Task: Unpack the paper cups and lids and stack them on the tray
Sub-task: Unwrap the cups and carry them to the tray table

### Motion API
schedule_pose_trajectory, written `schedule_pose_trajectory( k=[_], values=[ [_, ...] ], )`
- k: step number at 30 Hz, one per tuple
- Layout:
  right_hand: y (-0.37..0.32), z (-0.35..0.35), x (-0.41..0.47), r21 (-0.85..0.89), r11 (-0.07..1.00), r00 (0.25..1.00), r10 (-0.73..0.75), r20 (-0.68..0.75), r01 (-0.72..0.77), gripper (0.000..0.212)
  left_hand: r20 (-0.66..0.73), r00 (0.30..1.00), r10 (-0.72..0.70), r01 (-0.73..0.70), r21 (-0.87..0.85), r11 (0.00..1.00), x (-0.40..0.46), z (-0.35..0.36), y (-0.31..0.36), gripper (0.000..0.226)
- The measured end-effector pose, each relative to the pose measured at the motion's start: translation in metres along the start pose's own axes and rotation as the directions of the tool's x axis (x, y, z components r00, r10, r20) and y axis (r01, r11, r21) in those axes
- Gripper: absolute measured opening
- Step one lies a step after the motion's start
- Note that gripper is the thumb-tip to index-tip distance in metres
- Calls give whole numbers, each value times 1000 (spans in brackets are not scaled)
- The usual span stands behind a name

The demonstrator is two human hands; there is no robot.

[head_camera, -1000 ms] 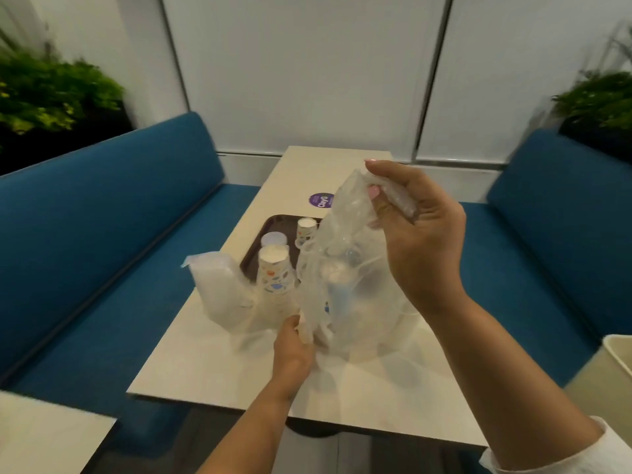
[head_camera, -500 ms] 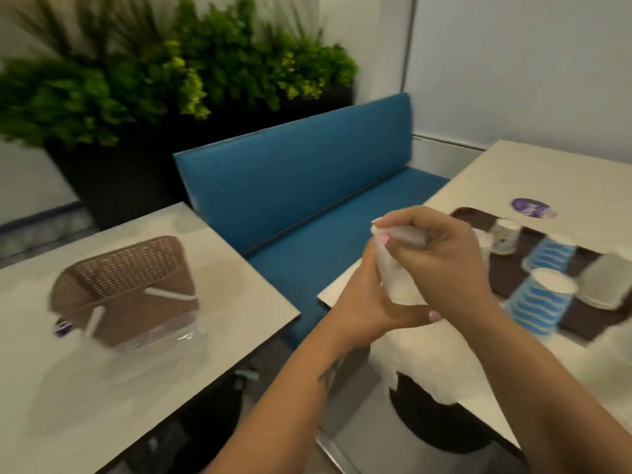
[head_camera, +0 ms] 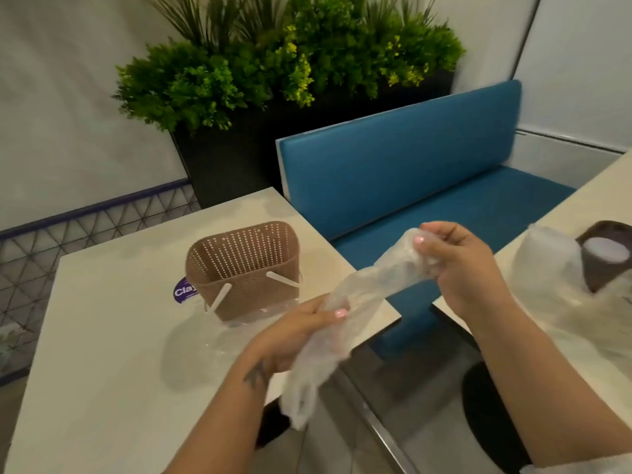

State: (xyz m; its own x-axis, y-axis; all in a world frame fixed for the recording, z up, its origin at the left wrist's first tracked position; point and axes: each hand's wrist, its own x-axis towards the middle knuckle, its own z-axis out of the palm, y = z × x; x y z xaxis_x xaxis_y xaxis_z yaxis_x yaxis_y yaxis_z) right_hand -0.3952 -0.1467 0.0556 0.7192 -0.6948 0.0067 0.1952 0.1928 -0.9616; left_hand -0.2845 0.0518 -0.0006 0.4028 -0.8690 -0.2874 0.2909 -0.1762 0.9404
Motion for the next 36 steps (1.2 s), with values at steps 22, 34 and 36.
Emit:
schedule_pose_trajectory(
  k=[22,34,36],
  values=[
    [220,129,61,-902,428,973,227,51,-52,27,-550,635,542,398,834,381,-41,-215,-122,70],
    [206,127,62,-942,315,981,113,155,113,25,-135,585,800,237,972,-9,17,-196,-54,51],
    [203,130,58,-929,325,976,61,207,176,26,-240,750,617,294,956,13,26,-207,-36,46]
  ],
)
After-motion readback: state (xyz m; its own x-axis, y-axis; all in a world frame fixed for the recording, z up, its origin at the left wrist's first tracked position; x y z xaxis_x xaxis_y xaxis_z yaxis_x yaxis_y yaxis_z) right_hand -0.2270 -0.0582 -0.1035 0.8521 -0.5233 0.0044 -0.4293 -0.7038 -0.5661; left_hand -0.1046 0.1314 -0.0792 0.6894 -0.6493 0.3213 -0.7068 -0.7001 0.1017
